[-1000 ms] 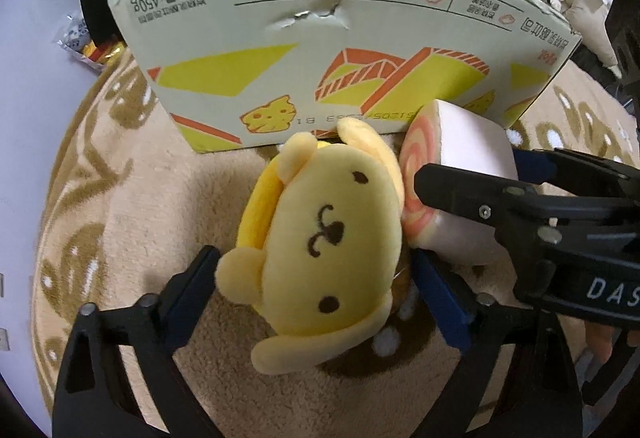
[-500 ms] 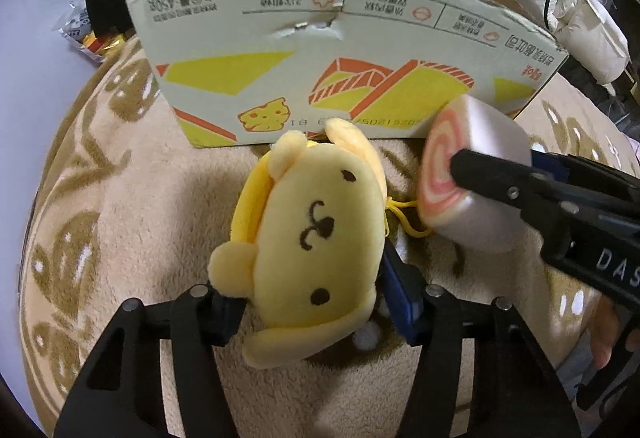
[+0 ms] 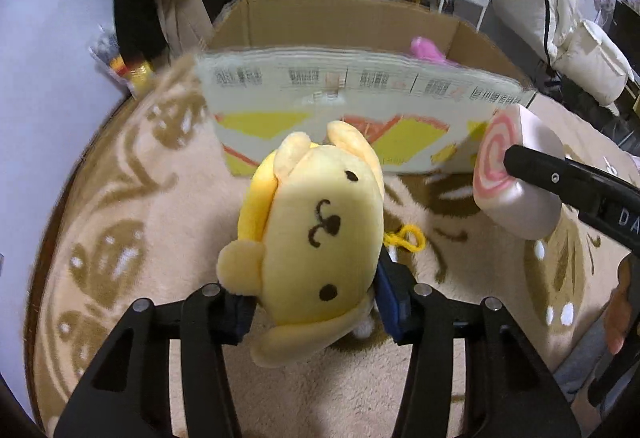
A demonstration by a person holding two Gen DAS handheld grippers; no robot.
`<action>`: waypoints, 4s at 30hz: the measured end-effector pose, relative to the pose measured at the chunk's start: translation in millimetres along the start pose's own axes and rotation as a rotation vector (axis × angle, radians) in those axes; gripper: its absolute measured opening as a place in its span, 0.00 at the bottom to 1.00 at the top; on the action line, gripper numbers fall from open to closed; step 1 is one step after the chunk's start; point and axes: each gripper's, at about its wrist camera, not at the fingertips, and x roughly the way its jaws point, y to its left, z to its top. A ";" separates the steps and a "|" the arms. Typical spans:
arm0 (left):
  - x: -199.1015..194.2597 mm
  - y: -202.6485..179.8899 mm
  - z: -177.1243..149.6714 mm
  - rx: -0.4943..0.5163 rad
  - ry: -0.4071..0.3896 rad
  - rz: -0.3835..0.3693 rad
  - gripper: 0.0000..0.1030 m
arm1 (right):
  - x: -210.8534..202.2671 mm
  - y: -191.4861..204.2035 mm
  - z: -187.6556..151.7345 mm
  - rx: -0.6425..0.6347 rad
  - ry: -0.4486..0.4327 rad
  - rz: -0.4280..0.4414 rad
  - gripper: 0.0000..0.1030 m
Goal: Organize soft objects
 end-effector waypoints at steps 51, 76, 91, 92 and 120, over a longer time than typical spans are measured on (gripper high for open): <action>-12.9 3.8 116.2 0.051 -0.323 0.073 0.50 | 11.5 -4.9 90.8 -0.121 -0.243 0.066 0.45; -5.6 4.6 105.8 0.065 -0.286 0.107 0.73 | 3.1 -14.9 86.3 -0.063 -0.246 0.086 0.66; -50.1 10.2 93.6 0.032 -0.324 0.166 0.96 | -36.2 -11.3 76.7 -0.039 -0.307 0.031 1.00; -54.6 10.8 93.1 0.026 -0.324 0.164 0.96 | -39.8 -11.5 76.5 -0.036 -0.312 0.033 1.00; -175.0 -2.8 33.2 0.080 -0.484 0.197 0.96 | -162.0 -1.2 46.0 -0.077 -0.477 -0.039 1.00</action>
